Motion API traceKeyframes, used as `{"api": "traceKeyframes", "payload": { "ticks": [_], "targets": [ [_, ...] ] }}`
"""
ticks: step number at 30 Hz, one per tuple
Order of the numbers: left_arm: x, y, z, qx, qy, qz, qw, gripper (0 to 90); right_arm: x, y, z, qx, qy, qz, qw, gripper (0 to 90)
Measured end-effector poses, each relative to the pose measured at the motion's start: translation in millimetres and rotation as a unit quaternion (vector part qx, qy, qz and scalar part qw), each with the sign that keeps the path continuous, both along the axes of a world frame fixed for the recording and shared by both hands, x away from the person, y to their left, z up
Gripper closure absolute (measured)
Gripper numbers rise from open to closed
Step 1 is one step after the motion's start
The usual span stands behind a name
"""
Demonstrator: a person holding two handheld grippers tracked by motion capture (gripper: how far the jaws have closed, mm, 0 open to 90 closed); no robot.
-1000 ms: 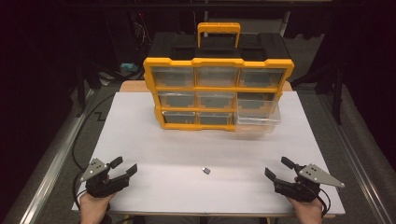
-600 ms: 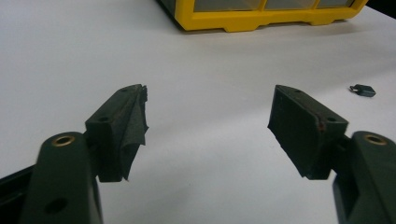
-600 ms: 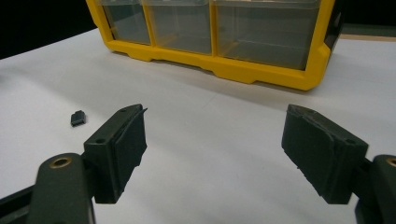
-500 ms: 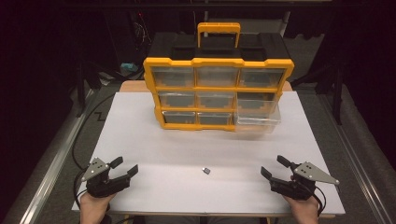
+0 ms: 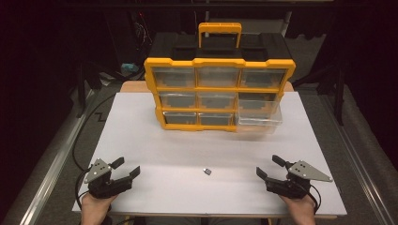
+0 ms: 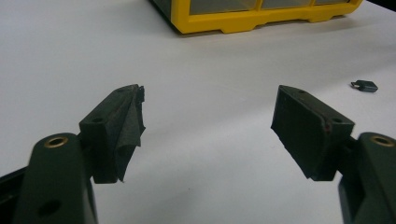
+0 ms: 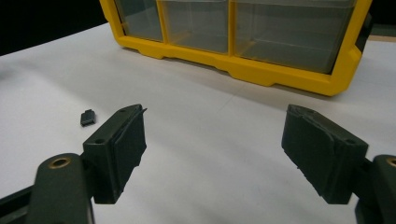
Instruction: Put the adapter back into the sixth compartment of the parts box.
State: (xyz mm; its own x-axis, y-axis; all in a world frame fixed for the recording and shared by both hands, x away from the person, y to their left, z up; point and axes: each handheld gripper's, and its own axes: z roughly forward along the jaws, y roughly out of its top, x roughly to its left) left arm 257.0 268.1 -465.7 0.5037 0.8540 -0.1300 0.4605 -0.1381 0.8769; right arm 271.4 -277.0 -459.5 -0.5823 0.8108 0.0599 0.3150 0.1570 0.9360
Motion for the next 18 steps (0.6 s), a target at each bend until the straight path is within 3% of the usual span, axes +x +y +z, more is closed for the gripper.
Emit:
{"api": "traceKeyframes", "payload": {
  "ticks": [18],
  "targets": [
    [-0.1,-1.1,-0.8,-0.001,0.0,0.002,1.0,25.4,5.7,16.6,0.9,0.003,0.0,0.023,0.9997,22.1]
  ]
}}
